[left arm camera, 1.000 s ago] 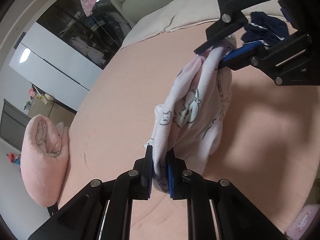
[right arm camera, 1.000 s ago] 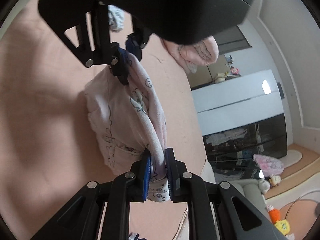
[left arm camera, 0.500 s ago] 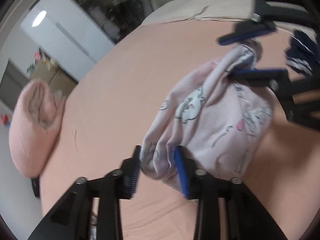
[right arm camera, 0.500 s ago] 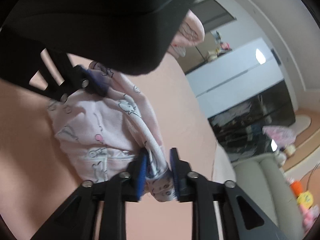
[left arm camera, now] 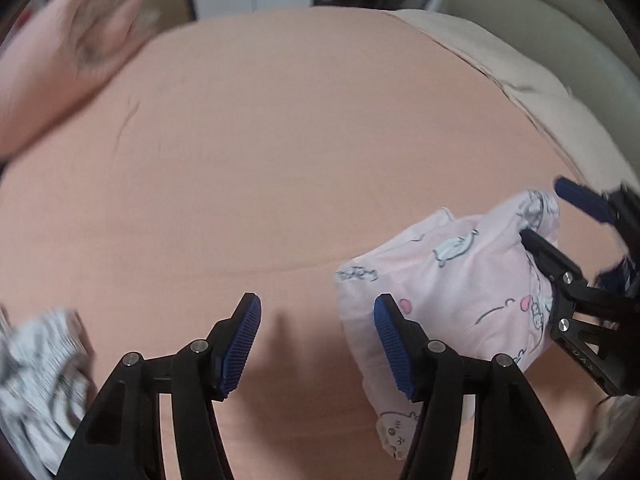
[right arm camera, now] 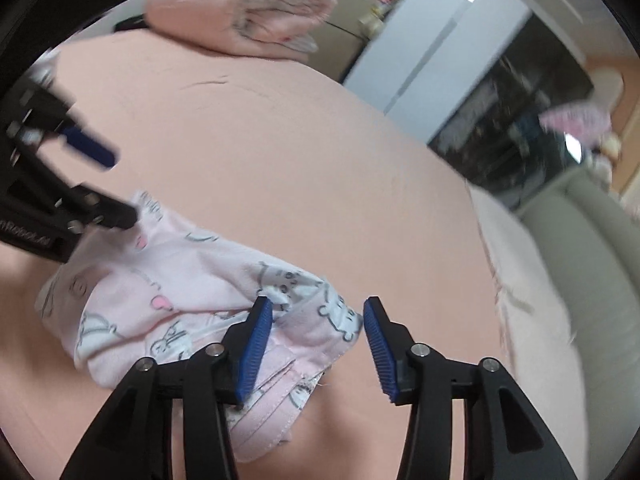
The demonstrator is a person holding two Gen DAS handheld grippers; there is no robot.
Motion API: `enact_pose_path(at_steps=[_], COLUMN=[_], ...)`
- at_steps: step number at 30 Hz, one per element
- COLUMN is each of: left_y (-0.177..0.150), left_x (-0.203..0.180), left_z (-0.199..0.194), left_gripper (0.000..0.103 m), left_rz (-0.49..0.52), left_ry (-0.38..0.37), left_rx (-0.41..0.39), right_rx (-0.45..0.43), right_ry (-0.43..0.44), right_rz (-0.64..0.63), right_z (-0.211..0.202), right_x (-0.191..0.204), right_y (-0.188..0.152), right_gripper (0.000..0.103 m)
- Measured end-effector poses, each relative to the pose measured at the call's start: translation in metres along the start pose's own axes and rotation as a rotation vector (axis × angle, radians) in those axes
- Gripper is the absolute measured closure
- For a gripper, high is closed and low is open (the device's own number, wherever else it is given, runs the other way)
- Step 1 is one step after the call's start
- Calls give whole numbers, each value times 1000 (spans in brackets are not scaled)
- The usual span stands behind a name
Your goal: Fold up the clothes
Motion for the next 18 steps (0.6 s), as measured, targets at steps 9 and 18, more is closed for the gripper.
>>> enact_pose_path(at_steps=[9, 18], left_y=[-23, -52], left_x=[28, 13], left_z=[-30, -29], left_gripper=[35, 21], left_rz=[-217, -335], left_ry=[-241, -375], left_rx=[-20, -28], right_rx=[136, 263], right_ry=[310, 449], right_rz=[495, 742], right_z=[-7, -18], right_x=[-68, -81], right_y=[-15, -48], right_gripper=[31, 23])
Point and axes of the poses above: each gripper's, at about its wrist camera, not at the fingertips, and z roughly the way its jaws point, x to its left, y to its top, the point moved 1 cm from there along z, roughly the way its jaws point, and after that the axes turned 11 degrees about -y, right-handed, at the moved point
